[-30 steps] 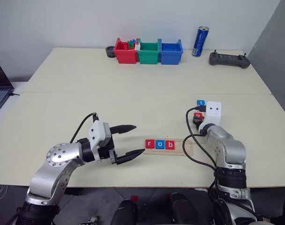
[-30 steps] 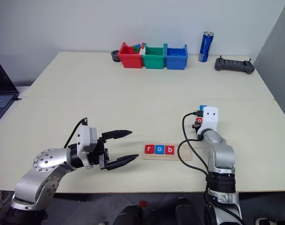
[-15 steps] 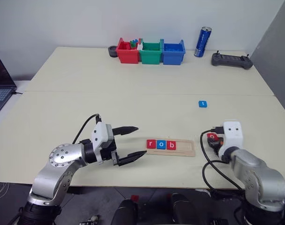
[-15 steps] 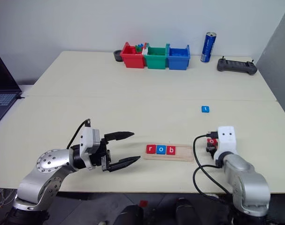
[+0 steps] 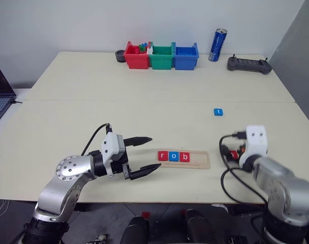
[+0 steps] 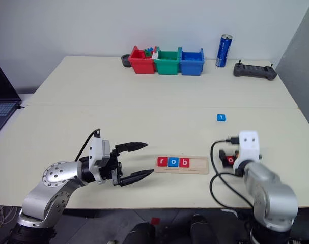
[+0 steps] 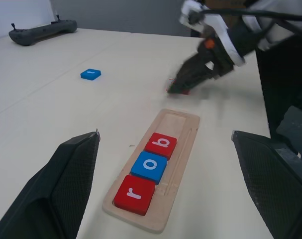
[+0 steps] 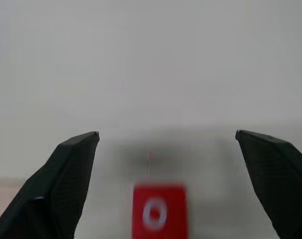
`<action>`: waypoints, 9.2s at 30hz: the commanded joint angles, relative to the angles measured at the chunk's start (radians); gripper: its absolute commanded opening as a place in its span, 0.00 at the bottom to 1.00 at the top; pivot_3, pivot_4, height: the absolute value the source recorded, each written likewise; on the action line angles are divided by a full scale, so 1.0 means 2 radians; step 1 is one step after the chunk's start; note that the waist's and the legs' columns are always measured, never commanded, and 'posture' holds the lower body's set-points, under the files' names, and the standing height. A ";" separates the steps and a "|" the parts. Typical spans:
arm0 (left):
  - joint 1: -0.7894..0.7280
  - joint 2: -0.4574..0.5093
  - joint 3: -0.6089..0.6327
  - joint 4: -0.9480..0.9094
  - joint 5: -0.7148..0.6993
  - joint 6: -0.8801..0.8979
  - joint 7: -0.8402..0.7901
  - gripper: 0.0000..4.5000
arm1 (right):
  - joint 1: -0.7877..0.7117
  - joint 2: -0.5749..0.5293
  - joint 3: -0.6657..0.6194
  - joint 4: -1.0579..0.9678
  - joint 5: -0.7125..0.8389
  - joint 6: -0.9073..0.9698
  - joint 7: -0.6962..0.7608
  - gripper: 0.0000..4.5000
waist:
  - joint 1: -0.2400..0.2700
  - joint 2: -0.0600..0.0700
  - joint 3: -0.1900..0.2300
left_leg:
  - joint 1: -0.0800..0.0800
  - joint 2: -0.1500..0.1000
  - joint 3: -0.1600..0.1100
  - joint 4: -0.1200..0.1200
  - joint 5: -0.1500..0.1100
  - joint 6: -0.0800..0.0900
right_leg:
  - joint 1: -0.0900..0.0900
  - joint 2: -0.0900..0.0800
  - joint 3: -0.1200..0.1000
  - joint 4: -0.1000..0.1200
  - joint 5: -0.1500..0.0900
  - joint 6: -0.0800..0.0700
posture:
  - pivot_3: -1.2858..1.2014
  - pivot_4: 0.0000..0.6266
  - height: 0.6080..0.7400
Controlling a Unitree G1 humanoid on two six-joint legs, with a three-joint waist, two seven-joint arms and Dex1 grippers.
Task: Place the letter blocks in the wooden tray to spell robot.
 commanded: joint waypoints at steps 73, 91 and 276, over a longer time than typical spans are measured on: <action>-0.015 0.013 0.002 0.006 0.008 -0.019 -0.012 1.00 | -0.042 -0.248 0.251 0.248 0.014 -0.536 0.539 0.32 | 0.011 0.000 0.000 | 0.000 -0.001 0.000 -0.004 0.000 0.000 | 0.001 -0.002 -0.001 -0.005 0.001 -0.001 | 0.52 0.24 1.00; -0.014 0.013 0.002 0.008 0.003 -0.021 -0.019 1.00 | -0.038 -0.265 0.252 0.263 0.002 -0.543 0.556 0.32 | 0.011 0.000 0.000 | 0.000 0.000 0.000 -0.004 0.000 0.000 | 0.001 -0.002 -0.001 -0.004 0.001 -0.001 | 0.52 0.24 1.00; -0.034 0.009 -0.014 0.027 0.012 -0.035 -0.039 1.00 | -0.094 -0.311 0.195 0.450 0.021 -0.673 0.654 0.34 | -0.007 0.000 0.000 | 0.002 -0.001 -0.001 0.000 0.000 0.001 | 0.001 -0.001 0.000 0.003 -0.001 -0.002 | 0.52 0.24 1.00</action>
